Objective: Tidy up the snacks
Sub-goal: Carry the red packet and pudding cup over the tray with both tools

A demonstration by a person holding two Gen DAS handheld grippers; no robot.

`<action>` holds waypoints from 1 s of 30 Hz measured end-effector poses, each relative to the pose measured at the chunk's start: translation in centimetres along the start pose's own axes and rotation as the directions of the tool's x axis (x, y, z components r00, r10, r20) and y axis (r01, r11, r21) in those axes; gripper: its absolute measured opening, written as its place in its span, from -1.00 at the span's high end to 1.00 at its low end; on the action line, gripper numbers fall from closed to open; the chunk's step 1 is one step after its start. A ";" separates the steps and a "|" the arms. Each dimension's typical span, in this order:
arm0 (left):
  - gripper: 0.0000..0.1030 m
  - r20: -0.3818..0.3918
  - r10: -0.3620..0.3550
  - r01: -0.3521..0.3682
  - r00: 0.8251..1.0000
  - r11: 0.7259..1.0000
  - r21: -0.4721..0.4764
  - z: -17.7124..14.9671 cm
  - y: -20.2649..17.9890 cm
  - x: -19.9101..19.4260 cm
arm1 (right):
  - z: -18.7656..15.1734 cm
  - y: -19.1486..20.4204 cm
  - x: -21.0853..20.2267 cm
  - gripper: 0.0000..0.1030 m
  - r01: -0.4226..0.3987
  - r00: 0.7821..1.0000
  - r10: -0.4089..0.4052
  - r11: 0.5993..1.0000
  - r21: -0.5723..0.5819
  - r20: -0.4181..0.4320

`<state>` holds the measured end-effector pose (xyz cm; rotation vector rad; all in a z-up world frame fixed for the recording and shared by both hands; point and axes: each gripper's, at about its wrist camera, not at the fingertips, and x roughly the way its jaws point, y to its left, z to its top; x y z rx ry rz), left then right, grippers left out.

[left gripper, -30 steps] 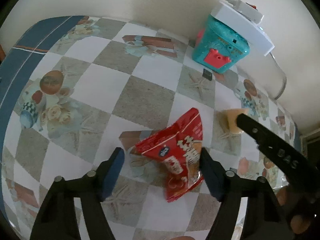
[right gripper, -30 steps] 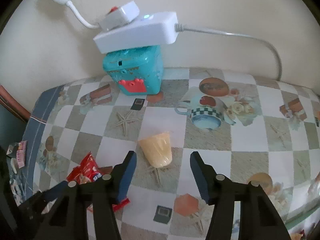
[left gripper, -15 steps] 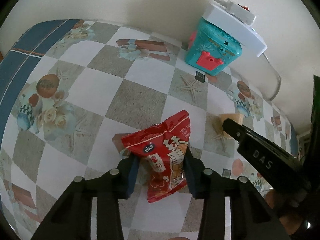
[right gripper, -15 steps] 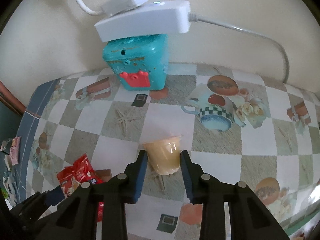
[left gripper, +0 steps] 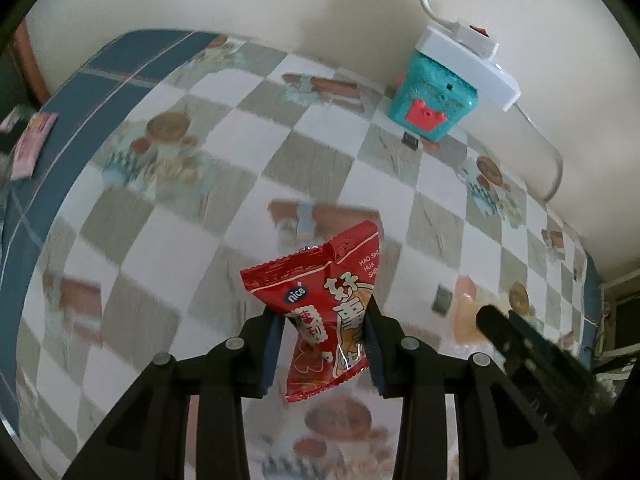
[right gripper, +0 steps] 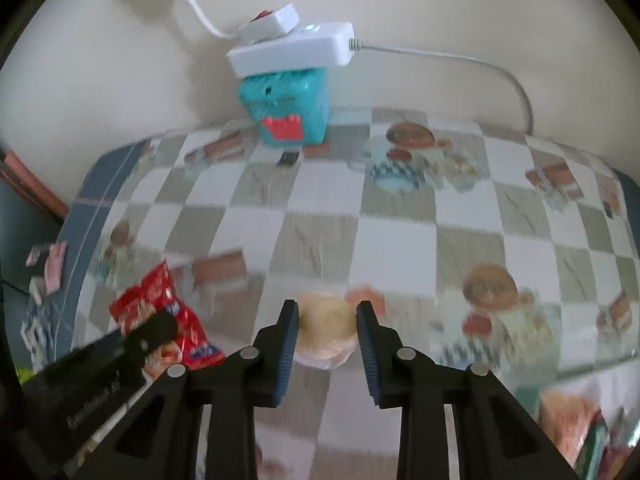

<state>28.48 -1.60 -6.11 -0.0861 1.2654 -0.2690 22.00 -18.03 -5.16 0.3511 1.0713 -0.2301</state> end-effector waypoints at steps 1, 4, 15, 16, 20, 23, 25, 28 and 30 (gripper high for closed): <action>0.25 -0.005 -0.001 0.001 1.000 1.000 -0.007 -0.6 0.1 -0.3 | -1.0 0.0 -0.6 0.39 -0.003 1.000 0.003 1.000 -0.007 -0.008; 0.25 -0.024 0.003 -0.004 1.000 1.000 -0.022 -2.4 0.5 -1.1 | -3.5 0.0 -2.0 0.39 0.006 1.000 -0.007 1.000 -0.024 -0.027; 0.25 -0.035 0.038 -0.039 0.999 0.998 -0.047 -7.9 0.5 -5.3 | -10.1 -0.3 -6.7 0.39 0.014 0.999 -0.013 1.000 0.012 -0.037; 0.26 -0.029 0.038 -0.039 0.999 0.998 -0.050 -8.3 0.5 -5.8 | -10.7 -0.4 -7.3 0.39 0.014 0.999 -0.013 1.000 0.023 -0.031; 0.25 0.001 0.050 -0.050 0.999 0.997 -0.056 -10.0 0.2 -7.4 | -12.4 -0.8 -9.2 0.39 0.045 0.999 -0.044 0.997 0.062 -0.003; 0.26 0.012 0.054 -0.053 0.998 0.996 -0.066 -11.2 -0.1 -8.3 | -13.9 -1.7 -10.5 0.39 0.034 0.999 -0.036 0.993 0.112 0.018; 0.26 0.028 0.055 -0.053 0.998 0.996 -0.066 -11.8 -0.5 -9.1 | -14.8 -2.4 -11.3 0.39 0.020 0.999 -0.025 0.989 0.145 0.027; 0.26 0.055 0.050 -0.047 0.997 0.997 -0.058 -12.8 -1.6 -10.3 | -15.7 -3.2 -12.5 0.39 0.038 0.998 -0.046 0.986 0.161 0.042; 0.25 0.070 0.041 -0.037 0.997 0.998 -0.048 -13.6 -2.5 -11.0 | -16.2 -4.0 -13.5 0.39 0.033 0.997 -0.045 0.982 0.185 0.064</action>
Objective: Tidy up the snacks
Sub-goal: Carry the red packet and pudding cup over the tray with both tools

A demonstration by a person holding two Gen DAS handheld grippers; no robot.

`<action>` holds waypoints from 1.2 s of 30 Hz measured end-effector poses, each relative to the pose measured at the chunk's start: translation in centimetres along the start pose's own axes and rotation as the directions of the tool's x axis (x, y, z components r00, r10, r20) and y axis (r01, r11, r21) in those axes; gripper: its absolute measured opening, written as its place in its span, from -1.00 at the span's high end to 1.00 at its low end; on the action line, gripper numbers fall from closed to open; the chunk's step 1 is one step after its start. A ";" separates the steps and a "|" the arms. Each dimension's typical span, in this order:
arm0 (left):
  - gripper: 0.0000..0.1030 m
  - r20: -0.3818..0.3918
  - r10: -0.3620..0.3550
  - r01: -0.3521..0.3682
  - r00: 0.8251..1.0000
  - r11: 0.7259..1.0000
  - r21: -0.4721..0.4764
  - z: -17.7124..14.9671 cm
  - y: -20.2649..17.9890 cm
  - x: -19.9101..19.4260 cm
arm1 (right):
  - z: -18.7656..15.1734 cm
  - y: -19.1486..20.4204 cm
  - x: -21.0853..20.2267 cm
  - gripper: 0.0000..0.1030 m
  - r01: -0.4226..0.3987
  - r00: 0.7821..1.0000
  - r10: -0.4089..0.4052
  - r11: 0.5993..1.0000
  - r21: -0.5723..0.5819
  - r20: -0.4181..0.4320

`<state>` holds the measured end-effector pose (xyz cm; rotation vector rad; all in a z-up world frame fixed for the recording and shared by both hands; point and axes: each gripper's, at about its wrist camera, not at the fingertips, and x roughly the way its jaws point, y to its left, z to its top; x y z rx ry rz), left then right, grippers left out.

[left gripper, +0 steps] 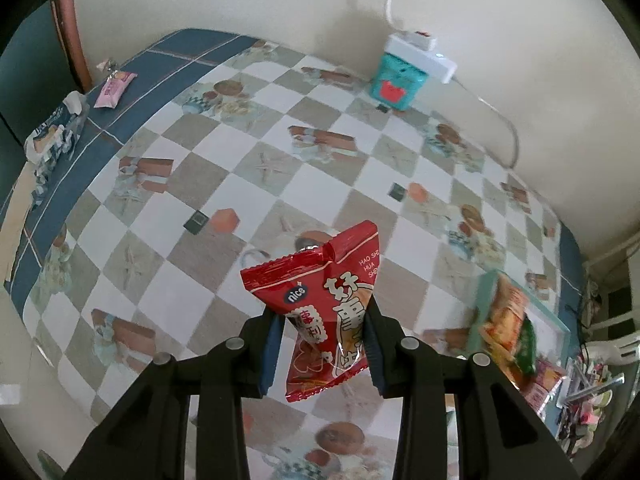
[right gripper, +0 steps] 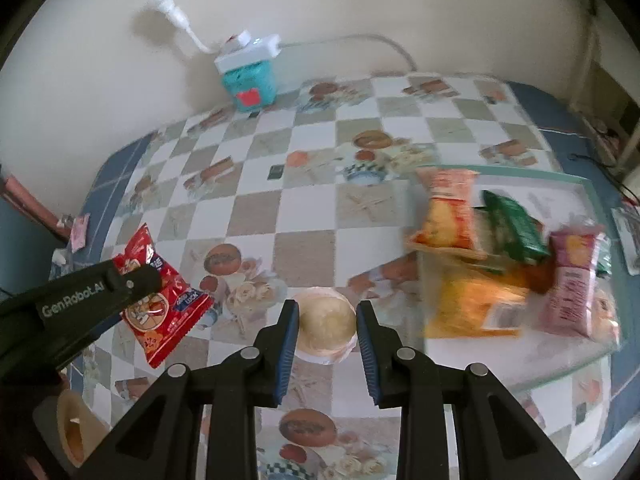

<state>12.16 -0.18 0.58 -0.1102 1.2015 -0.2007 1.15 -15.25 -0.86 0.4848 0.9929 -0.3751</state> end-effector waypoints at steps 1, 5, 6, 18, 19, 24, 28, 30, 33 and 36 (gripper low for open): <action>0.25 0.005 -0.003 0.003 1.000 1.000 0.005 -0.2 -0.4 -0.2 | -0.1 -0.6 -0.5 0.39 -0.005 1.000 0.005 1.000 0.015 0.012; 0.25 0.025 -0.015 0.014 1.000 0.999 0.046 -1.3 -2.2 -0.9 | -0.1 -2.3 -1.9 0.39 -0.002 0.999 0.000 0.999 0.038 0.043; 0.25 0.031 -0.016 0.015 0.999 0.998 0.054 -1.4 -2.6 -1.1 | 0.0 -2.7 -2.2 0.39 0.001 0.999 -0.003 0.999 0.044 0.048; 0.25 0.061 -0.042 0.035 0.997 0.992 0.118 -2.8 -5.9 -2.3 | 0.4 -7.3 -4.0 0.39 0.011 0.997 -0.021 0.992 0.125 0.075; 0.25 0.062 -0.044 0.036 0.997 0.992 0.122 -2.9 -6.1 -2.3 | 0.5 -7.6 -4.2 0.39 0.014 0.997 -0.025 0.991 0.130 0.079; 0.25 0.050 -0.074 0.066 0.996 0.988 0.141 -3.6 -7.3 -2.4 | 0.4 -9.6 -5.0 0.39 0.019 0.995 -0.035 0.986 0.167 0.092; 0.25 0.038 -0.088 0.080 0.995 0.983 0.168 -4.4 -8.6 -2.4 | 0.5 -11.4 -5.4 0.39 0.023 0.995 -0.043 0.979 0.202 0.094; 0.25 0.030 -0.096 0.089 0.995 0.979 0.182 -4.8 -9.3 -2.4 | 0.5 -12.2 -5.6 0.39 0.024 0.994 -0.045 0.975 0.220 0.095; 0.25 0.017 -0.108 0.102 0.994 0.974 0.204 -5.5 -10.4 -2.3 | 0.4 -13.8 -6.1 0.39 0.039 0.993 -0.066 0.968 0.249 0.101; 0.25 -0.002 -0.122 0.120 0.992 0.966 0.228 -6.2 -11.7 -2.0 | 0.2 -15.2 -6.4 0.39 0.050 0.992 -0.080 0.960 0.274 0.099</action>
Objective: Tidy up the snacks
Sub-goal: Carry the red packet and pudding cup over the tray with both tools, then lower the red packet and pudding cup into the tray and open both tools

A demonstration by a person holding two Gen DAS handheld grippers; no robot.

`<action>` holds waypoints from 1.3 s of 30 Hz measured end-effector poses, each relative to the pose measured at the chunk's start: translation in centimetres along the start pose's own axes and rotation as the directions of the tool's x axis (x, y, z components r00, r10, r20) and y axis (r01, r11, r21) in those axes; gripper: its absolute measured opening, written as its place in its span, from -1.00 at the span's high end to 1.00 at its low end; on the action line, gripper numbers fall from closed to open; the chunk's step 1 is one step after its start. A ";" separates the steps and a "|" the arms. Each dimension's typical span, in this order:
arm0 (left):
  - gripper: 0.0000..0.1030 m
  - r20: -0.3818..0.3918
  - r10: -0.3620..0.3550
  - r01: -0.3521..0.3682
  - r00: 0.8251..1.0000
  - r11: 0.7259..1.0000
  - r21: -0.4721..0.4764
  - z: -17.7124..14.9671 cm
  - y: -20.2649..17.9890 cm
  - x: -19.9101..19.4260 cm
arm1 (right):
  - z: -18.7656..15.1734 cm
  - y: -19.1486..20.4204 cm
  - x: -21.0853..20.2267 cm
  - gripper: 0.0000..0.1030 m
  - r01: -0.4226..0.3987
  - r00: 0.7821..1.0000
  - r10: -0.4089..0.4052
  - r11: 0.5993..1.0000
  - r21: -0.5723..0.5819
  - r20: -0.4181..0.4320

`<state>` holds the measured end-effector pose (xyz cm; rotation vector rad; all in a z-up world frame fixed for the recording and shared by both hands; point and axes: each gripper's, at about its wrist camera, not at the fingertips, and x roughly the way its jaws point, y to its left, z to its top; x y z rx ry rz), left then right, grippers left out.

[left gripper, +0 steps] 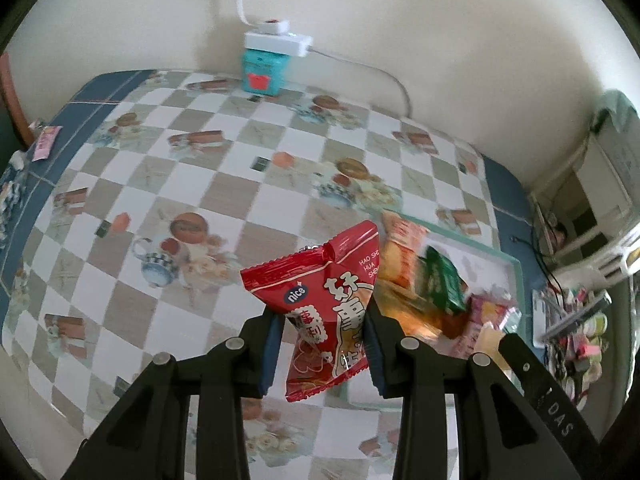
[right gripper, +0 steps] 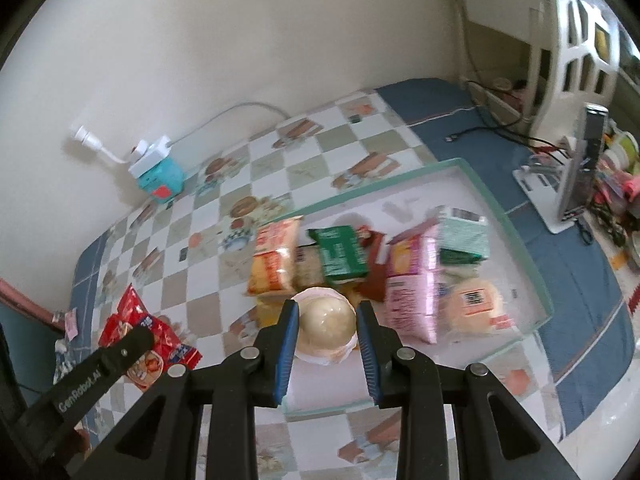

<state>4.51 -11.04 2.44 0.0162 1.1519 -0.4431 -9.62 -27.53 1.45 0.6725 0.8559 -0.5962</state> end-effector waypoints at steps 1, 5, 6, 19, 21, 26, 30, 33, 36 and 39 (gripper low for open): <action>0.25 -0.007 -0.008 0.008 1.000 1.000 0.012 -0.2 -0.6 0.2 | 0.1 -0.5 0.0 0.39 0.001 1.000 -0.001 1.000 0.008 -0.001; 0.25 -0.029 -0.032 0.033 0.999 0.998 0.057 -1.0 -2.5 0.7 | 0.3 -2.2 -0.3 0.39 0.009 1.000 -0.009 0.999 0.043 0.001; 0.25 -0.035 -0.036 0.038 0.999 0.997 0.072 -1.3 -3.0 0.8 | 0.4 -2.6 -0.4 0.39 0.010 1.000 -0.010 0.999 0.053 0.002; 0.25 -0.098 -0.043 0.063 0.994 0.976 0.207 -3.5 -7.4 2.9 | 0.6 -5.0 0.1 0.38 0.035 0.999 -0.033 0.995 0.090 -0.027; 0.25 -0.114 -0.036 0.060 0.993 0.974 0.220 -3.8 -7.8 3.6 | 0.4 -5.1 0.8 0.38 0.038 0.998 -0.033 0.995 0.088 -0.052; 0.25 -0.167 -0.012 0.053 0.986 0.969 0.239 -4.4 -8.4 5.6 | -0.2 -5.1 2.5 0.38 0.050 0.993 -0.041 0.995 0.082 -0.109; 0.25 -0.202 0.005 0.046 0.979 0.968 0.247 -5.0 -8.8 6.9 | -0.6 -5.3 3.5 0.38 0.061 0.989 -0.049 0.994 0.088 -0.141; 0.25 -0.223 0.008 0.047 0.975 0.970 0.239 -5.3 -8.7 7.8 | -0.8 -5.5 4.0 0.38 0.069 0.986 -0.054 0.994 0.090 -0.158; 0.24 -0.222 0.013 0.042 0.975 0.970 0.241 -5.4 -8.8 8.2 | -0.9 -5.6 4.4 0.38 0.073 0.984 -0.057 0.993 0.093 -0.170; 0.23 -0.216 0.017 0.037 0.976 0.969 0.245 -5.4 -8.8 8.6 | -0.8 -5.6 4.7 0.38 0.074 0.983 -0.056 0.993 0.097 -0.177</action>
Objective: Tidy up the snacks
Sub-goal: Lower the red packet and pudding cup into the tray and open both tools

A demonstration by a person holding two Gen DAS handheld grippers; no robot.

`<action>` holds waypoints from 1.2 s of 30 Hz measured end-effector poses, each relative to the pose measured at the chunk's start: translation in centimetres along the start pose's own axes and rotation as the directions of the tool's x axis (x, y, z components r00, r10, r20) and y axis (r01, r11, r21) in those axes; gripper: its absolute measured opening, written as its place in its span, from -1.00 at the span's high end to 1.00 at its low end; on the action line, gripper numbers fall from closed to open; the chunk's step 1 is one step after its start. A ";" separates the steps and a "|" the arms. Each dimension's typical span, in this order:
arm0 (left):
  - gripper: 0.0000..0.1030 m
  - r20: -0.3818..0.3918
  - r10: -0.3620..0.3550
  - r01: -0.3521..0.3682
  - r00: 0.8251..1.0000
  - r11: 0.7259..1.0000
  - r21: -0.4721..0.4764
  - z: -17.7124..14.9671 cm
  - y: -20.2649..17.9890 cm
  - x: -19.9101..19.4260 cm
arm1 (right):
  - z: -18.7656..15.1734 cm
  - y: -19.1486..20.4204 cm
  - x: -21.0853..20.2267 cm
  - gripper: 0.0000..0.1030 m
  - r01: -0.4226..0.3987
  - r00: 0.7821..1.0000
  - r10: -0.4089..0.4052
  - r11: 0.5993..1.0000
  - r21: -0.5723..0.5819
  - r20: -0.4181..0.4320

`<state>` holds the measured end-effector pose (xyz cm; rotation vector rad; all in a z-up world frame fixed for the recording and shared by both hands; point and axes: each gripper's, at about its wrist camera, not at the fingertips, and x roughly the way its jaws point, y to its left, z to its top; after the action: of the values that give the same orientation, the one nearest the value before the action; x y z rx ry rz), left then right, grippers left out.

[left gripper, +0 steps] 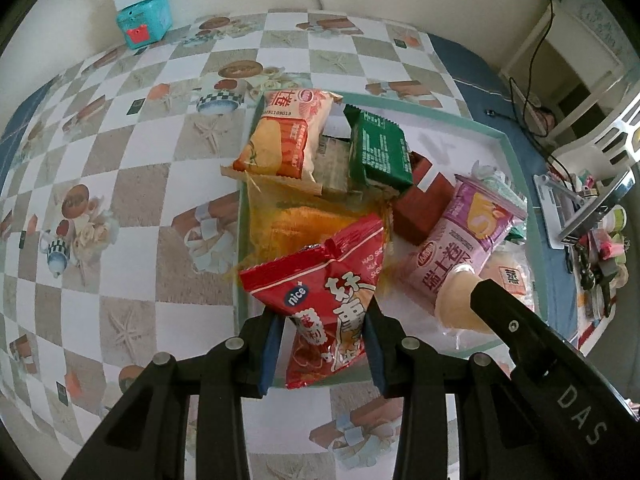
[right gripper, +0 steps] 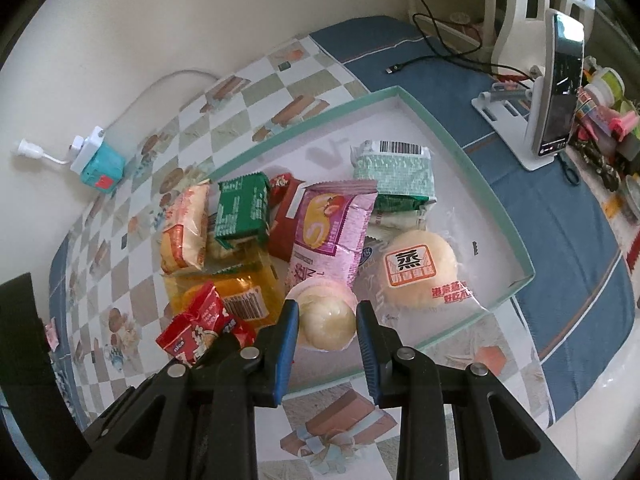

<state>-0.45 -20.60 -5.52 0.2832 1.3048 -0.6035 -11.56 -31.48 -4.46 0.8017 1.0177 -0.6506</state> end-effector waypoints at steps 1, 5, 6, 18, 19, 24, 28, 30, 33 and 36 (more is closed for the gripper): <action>0.23 0.000 0.002 -0.002 1.000 1.000 0.000 0.0 0.0 0.1 | 0.0 -0.1 0.1 0.38 0.000 1.000 0.000 1.000 0.002 -0.003; 0.22 -0.010 0.003 -0.003 1.000 1.000 -0.004 0.1 0.1 0.3 | -0.1 -0.3 0.4 0.38 0.003 1.000 -0.003 1.000 0.011 -0.017; 0.22 -0.011 0.000 0.000 1.000 1.000 -0.005 0.1 0.1 0.3 | 0.0 -0.3 0.4 0.38 0.003 1.000 -0.003 1.000 0.011 -0.016; 0.05 0.009 -0.007 0.007 1.000 1.000 -0.017 0.4 0.8 -1.0 | 0.0 0.4 -1.0 0.38 0.017 1.000 -0.017 1.000 -0.015 0.024; 0.05 0.014 -0.010 0.010 1.000 1.000 -0.021 0.5 0.9 -1.2 | 0.0 0.4 -1.1 0.38 0.020 0.999 -0.019 1.000 -0.017 0.027; 0.03 0.030 -0.016 0.018 0.999 0.998 -0.059 0.7 2.2 -2.1 | 0.1 0.3 -1.4 0.38 0.023 0.999 -0.023 1.000 -0.010 0.033; -0.35 0.045 -0.034 0.038 0.998 0.995 -0.091 1.0 3.1 -2.7 | 0.1 0.2 -1.4 0.38 0.027 0.999 -0.027 1.000 -0.006 0.028; -0.35 0.051 -0.037 0.042 0.998 0.995 -0.092 1.1 3.3 -2.9 | 0.1 0.2 -1.3 0.38 0.029 0.999 -0.029 1.000 -0.007 0.026; -0.35 0.048 -0.053 0.058 0.997 0.994 -0.097 1.1 3.4 -2.9 | 0.0 0.4 -1.3 0.38 0.030 0.999 -0.030 0.999 -0.010 0.026; -0.36 0.040 -0.068 0.072 0.997 0.992 -0.105 1.1 3.4 -2.8 | 0.0 0.4 -1.3 0.37 0.032 0.999 -0.032 0.999 -0.008 0.026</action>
<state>1.96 -17.70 -3.03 0.1382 1.3113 -0.5935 -11.76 -31.14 -3.15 0.7688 1.0108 -0.6822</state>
